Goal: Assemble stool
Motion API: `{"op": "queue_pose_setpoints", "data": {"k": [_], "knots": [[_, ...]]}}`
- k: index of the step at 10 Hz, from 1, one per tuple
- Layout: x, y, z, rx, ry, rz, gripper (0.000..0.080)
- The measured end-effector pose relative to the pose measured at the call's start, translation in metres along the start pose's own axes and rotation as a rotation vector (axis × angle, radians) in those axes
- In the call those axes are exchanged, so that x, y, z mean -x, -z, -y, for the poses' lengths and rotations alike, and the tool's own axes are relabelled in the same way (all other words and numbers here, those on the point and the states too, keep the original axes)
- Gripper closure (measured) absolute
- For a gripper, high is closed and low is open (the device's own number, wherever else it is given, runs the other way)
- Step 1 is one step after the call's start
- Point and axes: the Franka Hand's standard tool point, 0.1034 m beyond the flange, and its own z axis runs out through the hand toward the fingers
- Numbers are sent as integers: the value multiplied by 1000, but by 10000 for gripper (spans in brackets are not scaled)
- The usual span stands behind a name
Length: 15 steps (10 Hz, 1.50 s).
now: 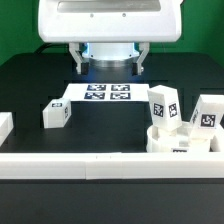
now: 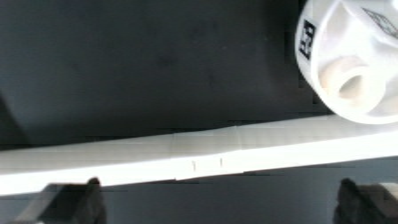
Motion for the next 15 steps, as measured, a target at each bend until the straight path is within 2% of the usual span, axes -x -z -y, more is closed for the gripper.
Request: {"op": "queue_pose_setpoints", "data": {"k": [1,3,4,5,9,10,11,12,14,15], "knots": [[4,-2,-11,8,72,1,151],[20,-11,-56,35,86,15,151],[23,-15,-75,50,80,17,151],[25,-18,-87,59,93,23,151],[26,-19,-90,60,82,26,151],[34,-24,-109,72,122,34,151],[47,-35,-128,102,114,33,151],[58,-45,-131,114,114,38,151],[60,-47,-129,108,111,45,151],[62,-49,-125,93,98,69,151]]}}
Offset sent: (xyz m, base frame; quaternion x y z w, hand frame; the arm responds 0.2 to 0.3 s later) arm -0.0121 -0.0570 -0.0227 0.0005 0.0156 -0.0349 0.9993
